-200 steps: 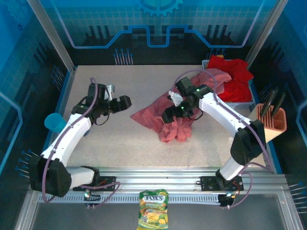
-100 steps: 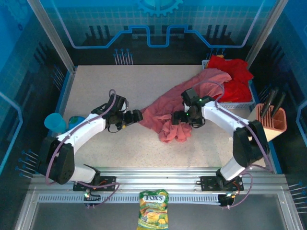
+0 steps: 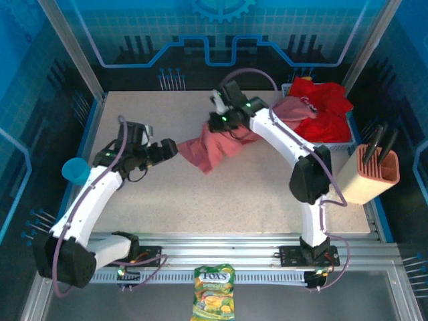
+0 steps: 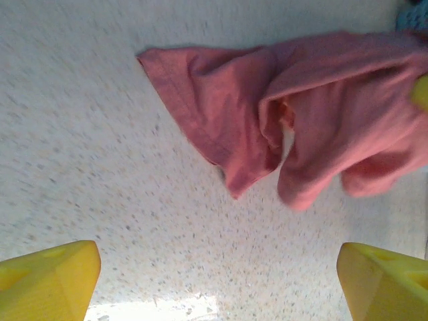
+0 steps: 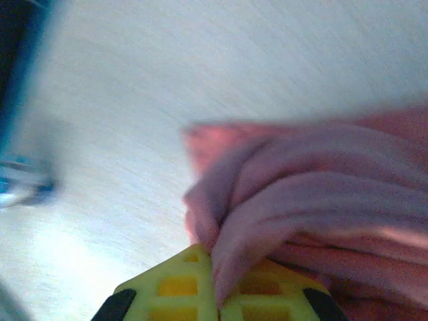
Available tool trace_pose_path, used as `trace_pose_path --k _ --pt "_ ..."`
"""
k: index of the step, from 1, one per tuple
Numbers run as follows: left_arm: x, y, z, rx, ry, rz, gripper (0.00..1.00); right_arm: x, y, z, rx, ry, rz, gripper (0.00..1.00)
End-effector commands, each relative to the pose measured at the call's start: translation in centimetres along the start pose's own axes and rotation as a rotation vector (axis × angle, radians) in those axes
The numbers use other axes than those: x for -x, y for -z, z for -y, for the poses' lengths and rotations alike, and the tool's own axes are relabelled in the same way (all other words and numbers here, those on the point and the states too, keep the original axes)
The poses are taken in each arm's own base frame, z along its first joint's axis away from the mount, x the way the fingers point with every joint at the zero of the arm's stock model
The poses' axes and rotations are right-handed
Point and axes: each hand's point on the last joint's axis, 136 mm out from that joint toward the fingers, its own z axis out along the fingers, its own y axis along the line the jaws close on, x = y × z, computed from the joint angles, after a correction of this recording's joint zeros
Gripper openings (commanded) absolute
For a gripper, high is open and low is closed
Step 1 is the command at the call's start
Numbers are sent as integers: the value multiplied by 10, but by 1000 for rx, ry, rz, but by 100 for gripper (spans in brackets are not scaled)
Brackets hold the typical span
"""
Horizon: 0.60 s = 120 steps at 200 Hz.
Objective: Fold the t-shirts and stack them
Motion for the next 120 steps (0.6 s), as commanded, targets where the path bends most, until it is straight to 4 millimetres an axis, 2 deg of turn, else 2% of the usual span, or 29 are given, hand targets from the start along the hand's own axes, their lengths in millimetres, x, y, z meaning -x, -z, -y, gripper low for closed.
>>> trace_pose_path --k 1,11,23,37,54,77,107,115,120 --pt "7 25 -9 42 -25 18 93 15 37 -103 279 220 1 3" --pt "13 32 -12 45 -8 35 93 27 54 -128 344 257 39 5" --pt "17 38 -14 38 5 52 93 31 66 -139 395 256 52 6" --pt "19 43 -15 37 7 59 93 24 69 -137 421 234 16 7" --pt "18 44 -16 38 6 57 93 4 63 -119 364 239 -28 8" --pt "14 39 -16 21 19 41 93 -26 59 -70 254 180 -77 9" --pt "13 30 -12 -9 45 16 91 -65 72 40 1 -6 -139 10" --pt "14 29 -12 -13 50 18 91 -76 78 66 -34 -58 -150 14" --pt "14 28 -11 -16 54 21 90 -83 81 79 -52 -85 -155 23"
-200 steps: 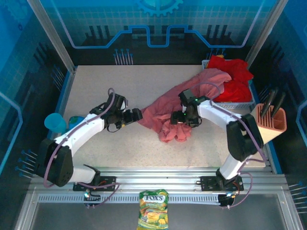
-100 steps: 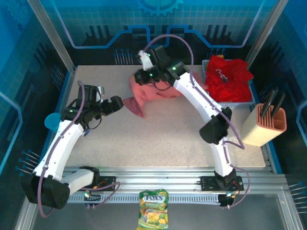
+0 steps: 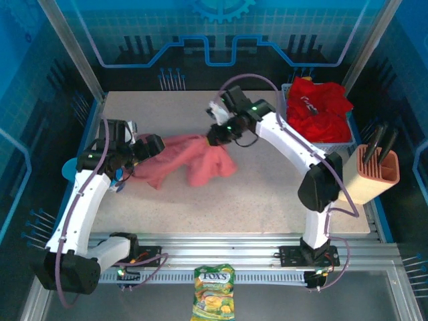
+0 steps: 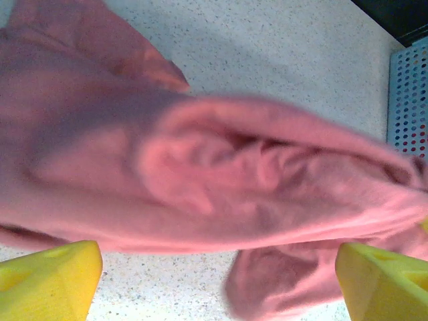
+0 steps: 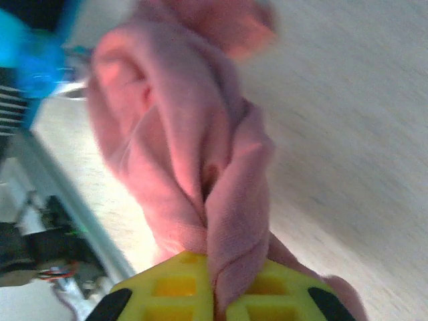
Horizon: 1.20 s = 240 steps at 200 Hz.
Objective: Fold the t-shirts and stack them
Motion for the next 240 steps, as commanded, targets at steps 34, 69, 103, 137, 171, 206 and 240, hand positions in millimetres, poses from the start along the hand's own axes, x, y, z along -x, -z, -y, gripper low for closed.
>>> trace_pose_path --k 34,69,103,137,171,206,240 --pt "-8 -19 7 -61 58 -64 89 -54 68 136 -354 -272 49 96" --pt "-29 -42 -5 -13 57 -112 89 -68 63 131 -407 -223 47 100" --pt "-63 -65 -35 76 92 -198 87 -89 52 116 -443 -182 53 100" --pt "-107 -75 -61 153 126 -259 83 -133 46 129 -496 -342 40 86" --pt "-131 -74 -78 226 104 -294 81 -171 29 132 -463 -446 41 76" --pt "-144 -88 -83 233 119 -321 74 -197 4 139 -483 -496 -2 75" --pt "-148 -110 -76 215 107 -305 70 -196 -24 138 -473 -517 -11 70"
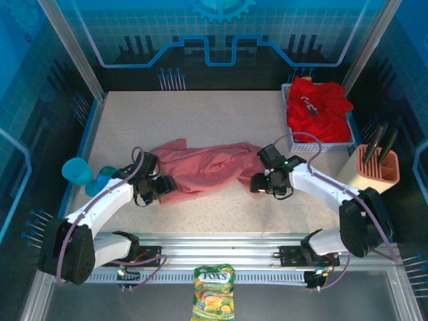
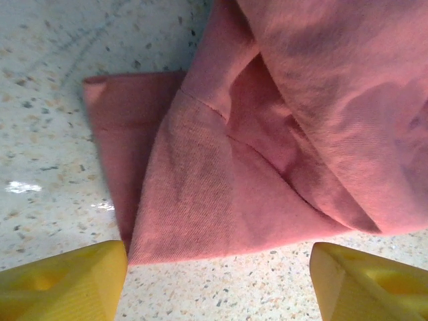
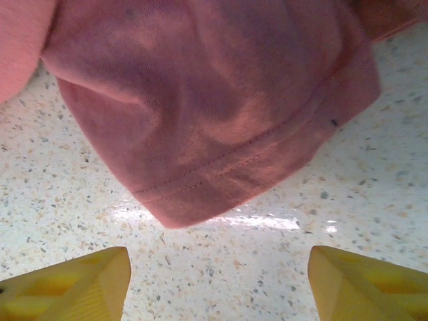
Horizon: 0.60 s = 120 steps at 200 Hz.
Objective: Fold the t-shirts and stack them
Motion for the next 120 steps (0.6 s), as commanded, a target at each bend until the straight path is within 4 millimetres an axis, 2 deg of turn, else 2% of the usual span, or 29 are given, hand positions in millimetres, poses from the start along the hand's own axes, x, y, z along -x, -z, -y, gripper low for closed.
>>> trace_pose_path --k 1,20,35,59,75,81,100,120 --pt "6 -13 7 -18 14 35 69 7 -17 -16 24 -43 26 70" --pt "10 -21 9 -12 17 36 65 13 -30 -21 24 -60 33 69" --pt "14 -24 11 -10 15 47 58 15 -41 -23 20 -68 25 66" --pt "22 -27 15 -14 7 74 36 24 -47 -30 39 -72 49 45" --pt "26 -25 15 4 -8 88 28 31 -38 -30 36 -63 87 38" --pt "27 -25 14 12 -15 93 23 34 -34 -29 34 -57 105 30" --pt "28 -21 12 26 -35 103 2 42 -19 -29 58 -26 143 13" --pt "31 -6 18 25 -65 104 0 46 -1 -22 56 -10 161 1"
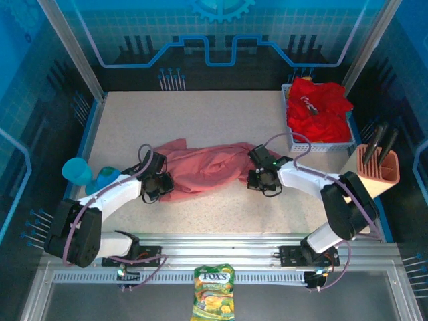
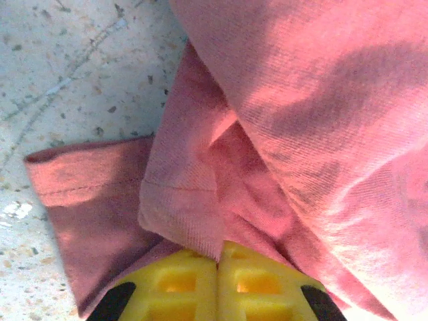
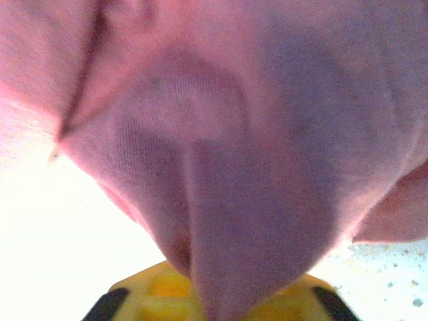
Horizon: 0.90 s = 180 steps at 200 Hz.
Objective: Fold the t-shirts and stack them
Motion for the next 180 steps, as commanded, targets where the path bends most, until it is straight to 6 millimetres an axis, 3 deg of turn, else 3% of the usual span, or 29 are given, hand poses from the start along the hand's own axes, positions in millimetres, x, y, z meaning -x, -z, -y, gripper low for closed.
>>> trace_pose_path --k 1,32,55,84,105,133,158,180 --pt "14 21 11 -1 -53 40 0 20 28 0 24 30 76 0" --pt "36 78 36 -48 -120 115 0 44 83 -6 63 89 172 0" --pt "59 139 58 -95 -167 212 0 59 130 -8 96 121 256 0" --pt "89 223 89 -177 -213 351 0 80 197 -26 209 192 412 0" --pt "105 272 107 -243 -226 423 0 93 238 -29 248 214 508 0" --pt "116 321 121 -286 -251 514 0 102 273 -36 313 226 597 0" --pt "120 353 120 -284 -258 592 0 104 289 -42 349 239 626 1" --pt "117 377 123 -324 -259 641 0 97 312 -60 466 299 662 2"
